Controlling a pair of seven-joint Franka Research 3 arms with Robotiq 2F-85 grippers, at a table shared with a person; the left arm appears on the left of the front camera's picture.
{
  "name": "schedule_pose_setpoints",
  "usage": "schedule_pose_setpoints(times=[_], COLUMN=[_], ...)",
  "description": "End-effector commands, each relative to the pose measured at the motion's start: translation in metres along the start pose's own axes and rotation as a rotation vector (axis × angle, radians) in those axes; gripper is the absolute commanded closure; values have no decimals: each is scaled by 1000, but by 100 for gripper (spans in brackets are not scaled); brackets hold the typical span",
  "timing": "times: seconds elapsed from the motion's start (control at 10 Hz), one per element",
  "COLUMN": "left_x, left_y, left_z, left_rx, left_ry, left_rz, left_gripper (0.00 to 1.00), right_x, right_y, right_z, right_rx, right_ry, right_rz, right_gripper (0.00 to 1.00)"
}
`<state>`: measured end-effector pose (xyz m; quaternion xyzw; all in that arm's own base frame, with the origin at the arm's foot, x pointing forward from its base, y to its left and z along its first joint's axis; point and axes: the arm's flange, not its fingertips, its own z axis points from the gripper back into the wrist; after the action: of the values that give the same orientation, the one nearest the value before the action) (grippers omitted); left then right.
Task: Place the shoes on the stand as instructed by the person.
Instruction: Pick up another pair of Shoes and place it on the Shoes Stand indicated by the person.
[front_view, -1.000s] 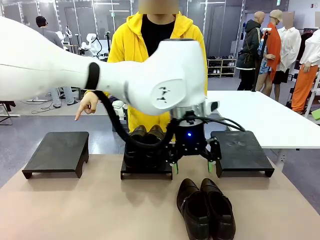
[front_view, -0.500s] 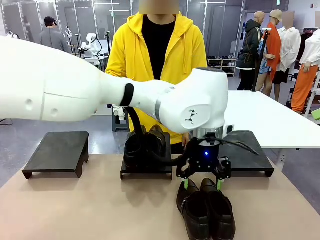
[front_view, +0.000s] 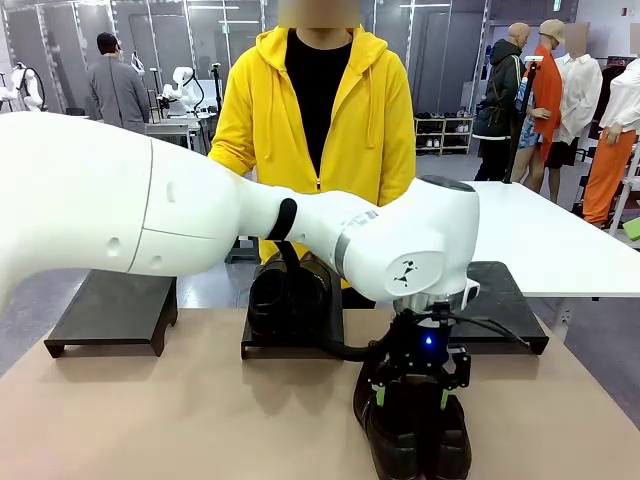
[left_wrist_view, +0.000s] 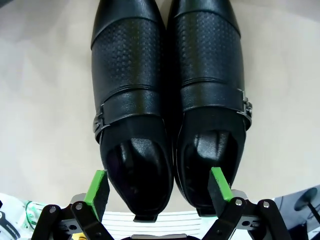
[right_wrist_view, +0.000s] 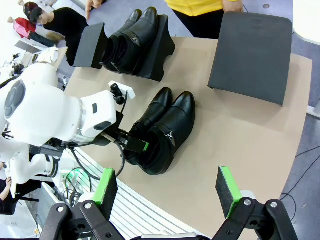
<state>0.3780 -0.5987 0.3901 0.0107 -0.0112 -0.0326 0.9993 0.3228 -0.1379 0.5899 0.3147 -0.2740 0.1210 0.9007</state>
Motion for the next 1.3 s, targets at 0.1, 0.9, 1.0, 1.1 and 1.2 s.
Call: schedule_pose_setpoints(times=[0.1, 0.9, 1.0, 1.1, 1.2], left_x=[-6, -13, -13, -12, -12], left_y=[-7, -14, -14, -15, -14], left_z=[-15, -45, -46, -46, -45], left_rx=[24, -12, -16, -24, -27], left_ry=[18, 19, 17, 8, 3], left_rz=[66, 76, 68, 61, 58], left_gripper=[0, 100, 100, 96, 100], right_x=[0, 0, 0, 0, 0], right_y=[-1, -1, -1, -1, -1], right_z=[0, 0, 0, 0, 0], right_rx=[12, 12, 12, 12, 12], right_ry=[-10, -10, -10, -10, -10], right_rz=[17, 17, 17, 17, 17], right_gripper=[0, 0, 0, 0, 0])
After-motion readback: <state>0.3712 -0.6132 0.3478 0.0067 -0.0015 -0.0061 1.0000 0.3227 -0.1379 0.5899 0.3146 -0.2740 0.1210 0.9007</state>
